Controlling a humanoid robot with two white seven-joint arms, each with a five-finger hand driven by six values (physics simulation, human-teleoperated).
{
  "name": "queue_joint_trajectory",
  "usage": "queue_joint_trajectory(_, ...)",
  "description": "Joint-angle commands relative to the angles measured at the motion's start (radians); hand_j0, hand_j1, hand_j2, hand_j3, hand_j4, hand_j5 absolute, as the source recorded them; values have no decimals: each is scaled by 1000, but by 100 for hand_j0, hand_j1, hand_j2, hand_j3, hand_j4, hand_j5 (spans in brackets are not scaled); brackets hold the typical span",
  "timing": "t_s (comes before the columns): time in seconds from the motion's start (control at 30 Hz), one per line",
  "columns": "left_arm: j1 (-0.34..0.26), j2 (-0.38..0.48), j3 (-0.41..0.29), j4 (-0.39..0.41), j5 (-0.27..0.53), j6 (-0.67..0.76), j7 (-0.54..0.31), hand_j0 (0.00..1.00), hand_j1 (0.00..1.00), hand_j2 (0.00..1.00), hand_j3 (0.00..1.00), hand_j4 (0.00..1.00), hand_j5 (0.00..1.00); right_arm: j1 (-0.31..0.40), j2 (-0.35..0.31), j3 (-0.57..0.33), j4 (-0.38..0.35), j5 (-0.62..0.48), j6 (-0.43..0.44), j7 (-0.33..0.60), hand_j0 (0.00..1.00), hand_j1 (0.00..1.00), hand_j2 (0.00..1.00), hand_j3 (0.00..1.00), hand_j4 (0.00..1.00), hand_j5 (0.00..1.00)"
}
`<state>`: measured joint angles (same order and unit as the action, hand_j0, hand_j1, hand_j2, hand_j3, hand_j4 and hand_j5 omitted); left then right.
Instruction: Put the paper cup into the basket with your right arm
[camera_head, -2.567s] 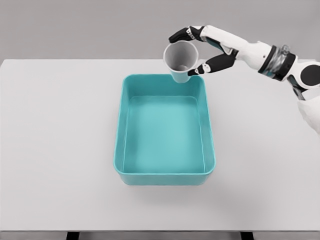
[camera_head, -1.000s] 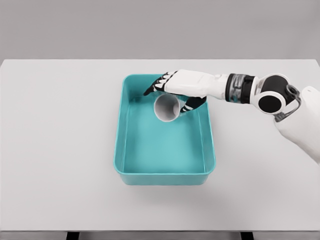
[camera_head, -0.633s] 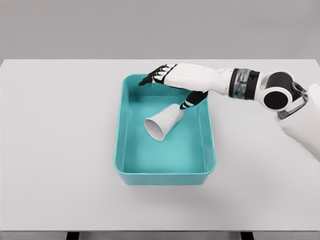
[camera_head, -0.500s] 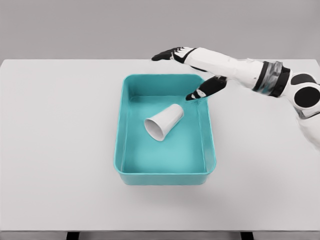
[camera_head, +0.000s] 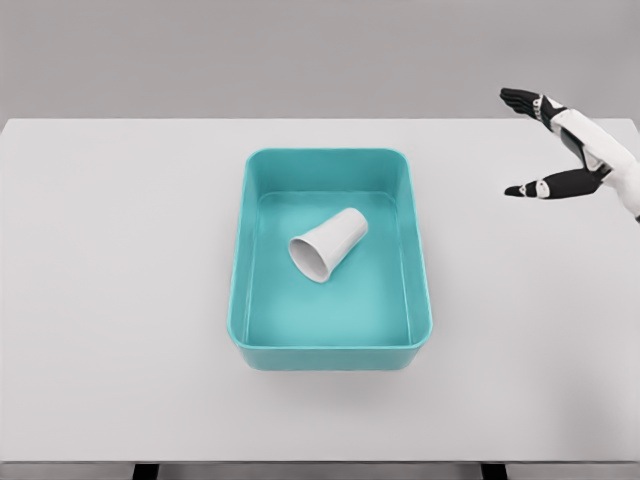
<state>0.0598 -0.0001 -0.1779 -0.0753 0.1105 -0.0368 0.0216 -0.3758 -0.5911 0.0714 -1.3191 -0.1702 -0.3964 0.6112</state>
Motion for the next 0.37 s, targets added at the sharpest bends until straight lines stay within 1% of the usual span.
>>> queue_joint_trajectory(0.0,0,0,0,0,0,0,0,100,100,100,100,100,100,0,1,-5,9,6,-1,0,100,100,100,100,100,100)
queue_joint_trajectory(0.03,0,0,0,0,0,0,0,100,100,100,100,100,100,0,11,-5,6,6,1,0,100,100,100,100,100,100)
queue_joint_trajectory(0.33,0,0,0,0,0,0,0,100,100,100,100,100,100,-2,4,-5,0,6,11,0,100,100,100,100,100,100)
